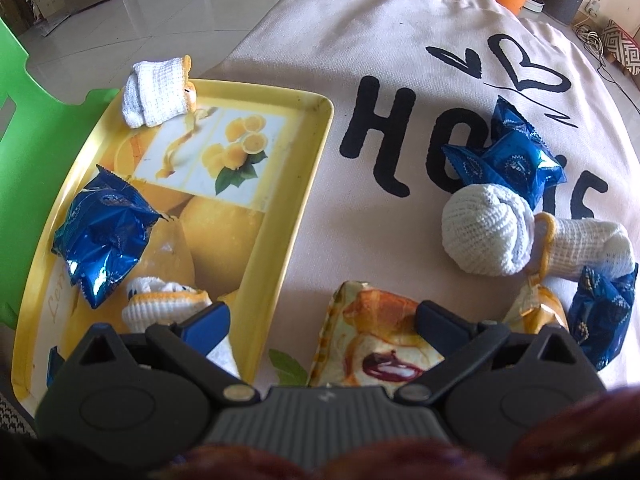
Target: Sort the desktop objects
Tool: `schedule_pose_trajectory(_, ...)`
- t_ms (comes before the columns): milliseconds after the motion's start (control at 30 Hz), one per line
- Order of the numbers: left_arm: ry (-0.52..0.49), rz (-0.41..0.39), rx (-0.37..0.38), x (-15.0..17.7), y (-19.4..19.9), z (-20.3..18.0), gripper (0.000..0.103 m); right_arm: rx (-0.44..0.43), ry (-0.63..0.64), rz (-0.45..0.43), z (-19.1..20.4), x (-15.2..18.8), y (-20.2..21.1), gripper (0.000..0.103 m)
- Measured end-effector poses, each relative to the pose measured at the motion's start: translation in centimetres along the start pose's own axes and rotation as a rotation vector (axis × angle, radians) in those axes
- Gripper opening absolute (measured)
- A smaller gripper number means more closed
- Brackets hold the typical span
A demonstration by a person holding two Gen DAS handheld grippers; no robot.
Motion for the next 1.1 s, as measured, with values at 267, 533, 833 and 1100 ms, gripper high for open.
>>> schedule_pose_trajectory(267, -0.079, 0.030, 0.012, 1.4, 0.9, -0.7, 0.102, 0.045, -0.097, -0.080, -3.5, -1.5, 2.2, 0.101)
schedule_pose_trajectory(533, -0.216, 0.065, 0.081, 4.4, 2.1, -2.2, 0.102, 0.155, -0.125, -0.159, -6.5, -3.3, 4.7, 0.101)
schedule_pose_trajectory(833, -0.191, -0.015, 0.180, 3.3, 4.1, -2.6, 0.102, 0.031, -0.251, -0.207, -7.0, -4.7, 4.1, 0.101)
schedule_pose_trajectory(1100, -0.271, -0.022, 0.243, 4.2, 4.7, -4.1, 0.102, -0.003, -0.257, -0.313, -5.5, -7.1, 5.4, 0.101)
Point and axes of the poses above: each gripper's, at about its wrist camera, not at the fingertips, and y roughly against the way its jaws point, z to its left, x to its underside, the point moved 6 cm from there along -y, roughly the way its jaws point, and after that the axes turned 3 degrees about y, right-handed, at the moved point
